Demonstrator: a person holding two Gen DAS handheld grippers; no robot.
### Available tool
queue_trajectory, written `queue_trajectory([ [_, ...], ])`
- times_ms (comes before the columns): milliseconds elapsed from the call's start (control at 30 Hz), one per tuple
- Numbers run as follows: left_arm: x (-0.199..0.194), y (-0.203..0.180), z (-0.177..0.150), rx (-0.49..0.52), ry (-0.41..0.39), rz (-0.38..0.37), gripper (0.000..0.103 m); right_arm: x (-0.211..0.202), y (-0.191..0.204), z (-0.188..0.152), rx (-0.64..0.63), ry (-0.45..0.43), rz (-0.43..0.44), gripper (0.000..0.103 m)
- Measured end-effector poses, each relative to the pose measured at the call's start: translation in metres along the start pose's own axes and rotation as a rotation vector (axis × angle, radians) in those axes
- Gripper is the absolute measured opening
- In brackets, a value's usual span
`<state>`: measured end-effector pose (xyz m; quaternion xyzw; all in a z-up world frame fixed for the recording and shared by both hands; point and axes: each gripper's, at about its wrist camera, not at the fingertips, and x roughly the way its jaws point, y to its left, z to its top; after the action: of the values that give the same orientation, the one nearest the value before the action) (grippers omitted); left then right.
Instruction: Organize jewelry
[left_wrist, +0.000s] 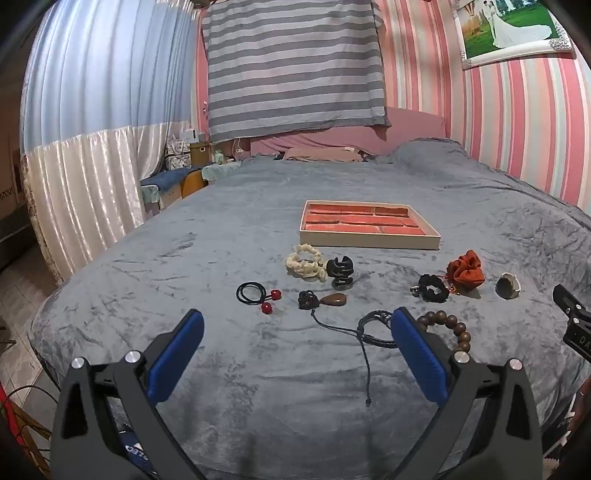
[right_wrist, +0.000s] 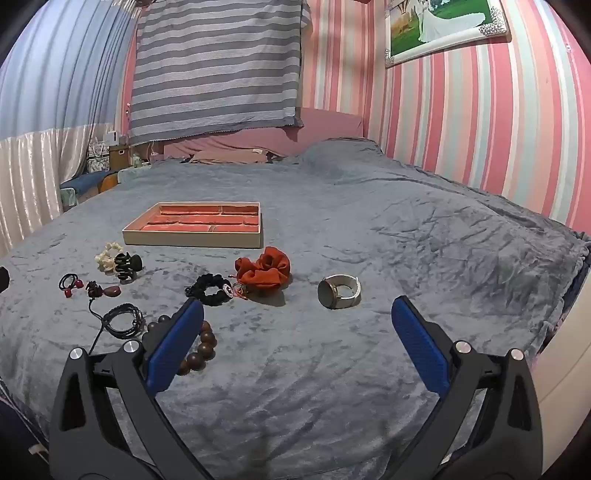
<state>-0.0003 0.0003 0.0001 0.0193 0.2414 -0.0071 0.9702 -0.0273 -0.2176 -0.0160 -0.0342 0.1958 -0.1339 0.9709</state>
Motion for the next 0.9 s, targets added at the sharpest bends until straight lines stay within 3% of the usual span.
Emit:
queue_trajectory([
  [900,-0.0035,-0.0054,0.0043,0.012,-0.027,0.014,0.099,-0.0052,-0.0019,0.0038,0.005,-0.013,-0.006,0.099],
])
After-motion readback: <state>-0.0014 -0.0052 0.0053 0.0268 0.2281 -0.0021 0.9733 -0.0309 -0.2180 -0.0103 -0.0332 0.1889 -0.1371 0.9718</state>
